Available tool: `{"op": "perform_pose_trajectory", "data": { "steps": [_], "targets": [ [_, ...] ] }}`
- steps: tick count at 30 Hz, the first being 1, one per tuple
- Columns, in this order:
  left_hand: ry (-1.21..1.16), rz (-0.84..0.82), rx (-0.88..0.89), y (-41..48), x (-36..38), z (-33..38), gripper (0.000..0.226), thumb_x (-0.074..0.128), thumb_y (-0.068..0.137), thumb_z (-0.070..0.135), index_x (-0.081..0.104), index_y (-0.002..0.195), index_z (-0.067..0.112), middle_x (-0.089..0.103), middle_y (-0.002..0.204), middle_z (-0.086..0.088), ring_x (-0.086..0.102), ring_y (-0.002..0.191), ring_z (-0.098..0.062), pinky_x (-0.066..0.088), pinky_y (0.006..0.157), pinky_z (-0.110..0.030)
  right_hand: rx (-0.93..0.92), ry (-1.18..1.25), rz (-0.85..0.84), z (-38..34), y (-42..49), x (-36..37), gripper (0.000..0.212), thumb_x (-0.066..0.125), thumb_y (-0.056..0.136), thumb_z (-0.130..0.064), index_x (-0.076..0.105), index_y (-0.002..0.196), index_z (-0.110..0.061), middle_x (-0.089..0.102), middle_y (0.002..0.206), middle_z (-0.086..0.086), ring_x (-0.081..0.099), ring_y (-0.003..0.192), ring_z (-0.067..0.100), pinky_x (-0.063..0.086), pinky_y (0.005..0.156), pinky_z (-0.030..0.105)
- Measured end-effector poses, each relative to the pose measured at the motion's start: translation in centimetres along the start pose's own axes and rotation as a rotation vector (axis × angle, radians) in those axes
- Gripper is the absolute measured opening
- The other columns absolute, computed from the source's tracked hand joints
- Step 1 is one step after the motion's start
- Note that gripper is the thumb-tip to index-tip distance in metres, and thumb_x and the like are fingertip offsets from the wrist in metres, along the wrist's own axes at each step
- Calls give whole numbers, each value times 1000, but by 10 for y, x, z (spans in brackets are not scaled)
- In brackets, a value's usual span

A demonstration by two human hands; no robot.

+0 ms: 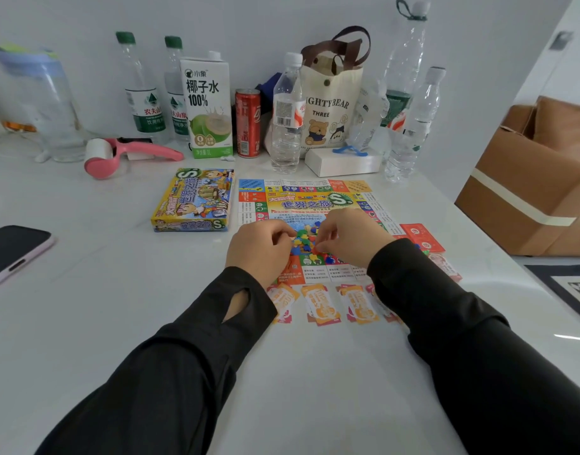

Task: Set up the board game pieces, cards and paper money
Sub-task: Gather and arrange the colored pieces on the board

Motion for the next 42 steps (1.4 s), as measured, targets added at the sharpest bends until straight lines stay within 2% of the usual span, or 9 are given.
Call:
{"op": "perform_pose_trajectory", "data": {
  "steps": [8,12,15,21,24,27,31,37,42],
  "targets": [
    [11,-3,-3,1,1,-1,22,46,93,18,67,100,18,70,98,-2,62,91,-17,52,84,-36,-33,-128,-38,-5,1,2,14,64,86,-25,71,96,-19,56,93,-5,52,83,10,40,73,23],
    [8,-10,-11,2,1,-2,22,46,93,19,67,101,19,69,98,-1,62,91,-15,52,85,-35,-33,-172,-89,-11,3,0,15,62,87,-22,70,99,-17,61,109,0,56,97,17,46,86,28],
    [11,-14,-13,2,1,-1,22,46,94,19,67,102,18,69,100,0,62,93,-15,51,86,-34,-33,-180,-126,-13,4,-1,15,60,88,-19,69,100,-16,61,112,1,56,102,18,45,92,30],
    [20,-9,1,1,1,-1,23,46,94,19,67,102,18,69,100,-1,62,93,-16,51,86,-36,-19,-65,-70,-6,0,-3,5,68,82,-20,66,77,-19,54,83,-9,53,84,12,39,71,21],
    [19,0,12,0,1,-1,22,47,93,19,68,100,18,70,99,-1,62,92,-16,52,85,-36,5,3,-6,0,-8,-13,5,71,79,-20,69,77,-16,47,74,-14,47,72,5,33,59,15],
    [32,9,18,0,1,-2,22,47,93,20,68,98,19,70,99,0,61,92,-15,51,85,-34,23,13,73,10,-21,-28,7,72,78,-19,68,74,-16,47,76,-13,47,78,7,35,70,21],
    [28,10,18,0,2,-1,22,48,93,19,69,97,19,70,100,0,61,93,-15,52,85,-35,54,-89,156,31,-35,-41,6,72,78,-23,69,75,-20,52,91,-3,47,90,15,37,78,26],
    [14,17,15,-2,1,-1,22,48,93,18,69,97,18,70,98,-2,62,92,-16,52,84,-37,80,-283,58,49,-42,-38,6,69,81,-26,71,85,-22,50,96,-2,42,97,16,34,82,25],
    [22,13,26,-2,1,-1,22,47,93,17,69,98,17,70,100,-3,62,93,-17,52,85,-36,100,-406,16,53,-46,-42,11,65,83,-25,70,93,-24,53,108,1,42,104,18,40,92,30]
  ]
}}
Point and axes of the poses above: each hand's wrist, its own y-axis towards the middle knuckle, its own x-axis out of the palm, z = x × y, the point moved 2 cm from there along y, towards the middle knuckle
